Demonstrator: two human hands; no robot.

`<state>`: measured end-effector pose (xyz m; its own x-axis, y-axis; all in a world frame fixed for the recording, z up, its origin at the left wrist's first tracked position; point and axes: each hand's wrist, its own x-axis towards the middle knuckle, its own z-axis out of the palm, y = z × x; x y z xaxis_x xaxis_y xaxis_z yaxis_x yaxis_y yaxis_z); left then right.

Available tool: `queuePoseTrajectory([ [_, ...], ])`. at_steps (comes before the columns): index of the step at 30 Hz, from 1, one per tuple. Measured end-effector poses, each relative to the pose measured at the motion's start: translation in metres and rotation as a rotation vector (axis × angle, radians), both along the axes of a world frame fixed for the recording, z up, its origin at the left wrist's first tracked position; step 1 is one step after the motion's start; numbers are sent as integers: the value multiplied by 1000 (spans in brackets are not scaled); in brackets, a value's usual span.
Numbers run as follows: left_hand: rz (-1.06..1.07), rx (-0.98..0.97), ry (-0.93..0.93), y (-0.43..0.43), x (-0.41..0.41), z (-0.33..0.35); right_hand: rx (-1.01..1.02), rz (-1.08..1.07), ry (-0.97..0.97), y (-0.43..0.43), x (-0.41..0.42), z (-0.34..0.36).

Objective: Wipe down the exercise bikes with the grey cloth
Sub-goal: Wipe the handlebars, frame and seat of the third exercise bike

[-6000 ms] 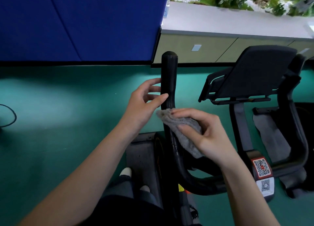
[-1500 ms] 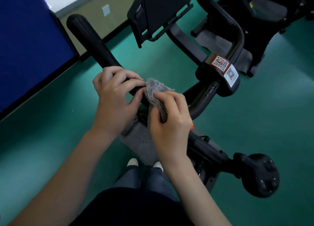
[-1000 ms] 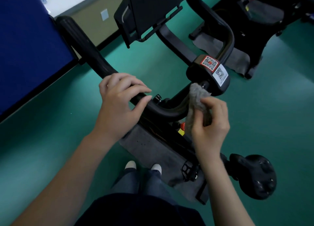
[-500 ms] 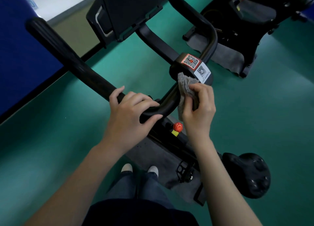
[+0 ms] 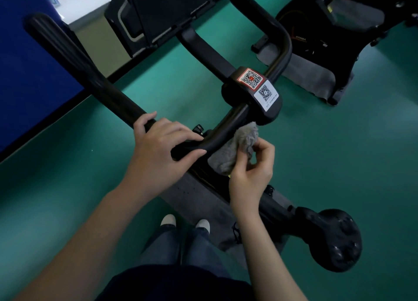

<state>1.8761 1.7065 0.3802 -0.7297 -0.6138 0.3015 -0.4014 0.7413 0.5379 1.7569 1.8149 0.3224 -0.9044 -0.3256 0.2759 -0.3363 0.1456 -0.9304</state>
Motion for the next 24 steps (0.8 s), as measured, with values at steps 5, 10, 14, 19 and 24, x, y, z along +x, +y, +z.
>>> queuePoseTrajectory([
  [5, -5, -12, -14, 0, 0, -2, -57, -106, -175, -12, -30, 3],
  [10, -16, -40, -37, 0, 3, -1, -175, -27, -278, -25, -13, 7],
  [14, -34, -47, -46, -2, 5, 0, -235, 70, -339, -18, 9, 6],
  [19, -103, -39, -72, -10, 8, 1, -230, 213, -435, 2, 33, -6],
  [24, -119, -10, -60, -10, 11, -1, -321, 38, -616, -17, -8, -11],
])
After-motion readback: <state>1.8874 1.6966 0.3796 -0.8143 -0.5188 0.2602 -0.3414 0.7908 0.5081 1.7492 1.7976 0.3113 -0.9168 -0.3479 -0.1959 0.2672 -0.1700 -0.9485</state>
